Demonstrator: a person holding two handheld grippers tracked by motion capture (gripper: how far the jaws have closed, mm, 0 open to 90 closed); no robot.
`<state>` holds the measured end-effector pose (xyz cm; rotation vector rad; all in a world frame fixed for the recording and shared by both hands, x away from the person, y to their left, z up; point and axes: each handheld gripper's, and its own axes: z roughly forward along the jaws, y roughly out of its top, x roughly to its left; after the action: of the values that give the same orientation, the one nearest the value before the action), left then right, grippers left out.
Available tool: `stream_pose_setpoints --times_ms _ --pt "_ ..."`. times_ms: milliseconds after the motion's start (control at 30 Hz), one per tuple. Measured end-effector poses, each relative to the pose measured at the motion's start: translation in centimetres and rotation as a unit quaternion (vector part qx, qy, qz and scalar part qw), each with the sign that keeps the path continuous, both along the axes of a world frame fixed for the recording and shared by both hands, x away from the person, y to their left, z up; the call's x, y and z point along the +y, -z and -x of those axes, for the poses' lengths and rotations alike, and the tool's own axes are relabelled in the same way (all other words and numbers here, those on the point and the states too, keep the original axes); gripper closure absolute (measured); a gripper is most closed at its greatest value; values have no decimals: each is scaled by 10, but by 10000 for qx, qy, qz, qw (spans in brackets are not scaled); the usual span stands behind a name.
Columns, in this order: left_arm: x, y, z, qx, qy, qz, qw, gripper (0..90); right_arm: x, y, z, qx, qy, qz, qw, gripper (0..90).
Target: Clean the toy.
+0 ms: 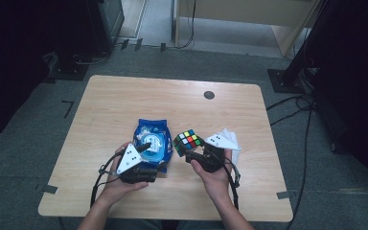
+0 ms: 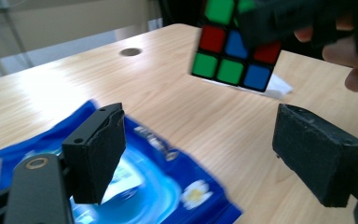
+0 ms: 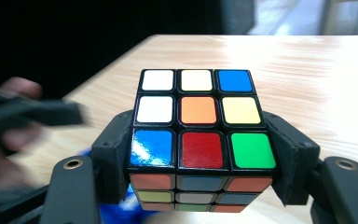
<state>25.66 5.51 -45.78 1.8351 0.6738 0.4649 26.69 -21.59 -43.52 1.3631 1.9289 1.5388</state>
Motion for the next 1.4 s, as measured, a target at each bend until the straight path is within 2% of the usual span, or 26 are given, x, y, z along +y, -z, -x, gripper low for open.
stream_pose_setpoints --times_ms 133,267,400,533,800,967,1267,1367,1400 --pt "21 -4 -5 68 -371 36 9993 173 -3 16 -11 30 256 331 9991 343" --pt "38 -5 -11 184 -670 42 9976 173 -3 32 -19 91 458 710 9964 343" --pt "51 -6 -16 314 -1023 -45 9942 175 0 44 -26 154 567 1090 9923 343" --pt "60 -5 -19 377 -1245 -62 9915 176 3 53 -31 264 587 1270 9898 344" --pt "67 -5 -22 579 -1369 -61 9889 176 5 61 -35 391 566 1400 9878 343" --pt "69 -7 -21 633 -1436 -85 9876 176 5 65 -37 445 575 1459 9866 343" --pt "73 -8 -18 696 -1483 -29 9865 176 5 70 -36 347 622 1583 9848 342" --pt "72 -9 -18 712 -1454 33 9868 176 5 71 -35 284 619 1535 9858 325" --pt "71 -10 -18 713 -1445 46 9869 176 4 70 -35 275 580 1450 9873 263"
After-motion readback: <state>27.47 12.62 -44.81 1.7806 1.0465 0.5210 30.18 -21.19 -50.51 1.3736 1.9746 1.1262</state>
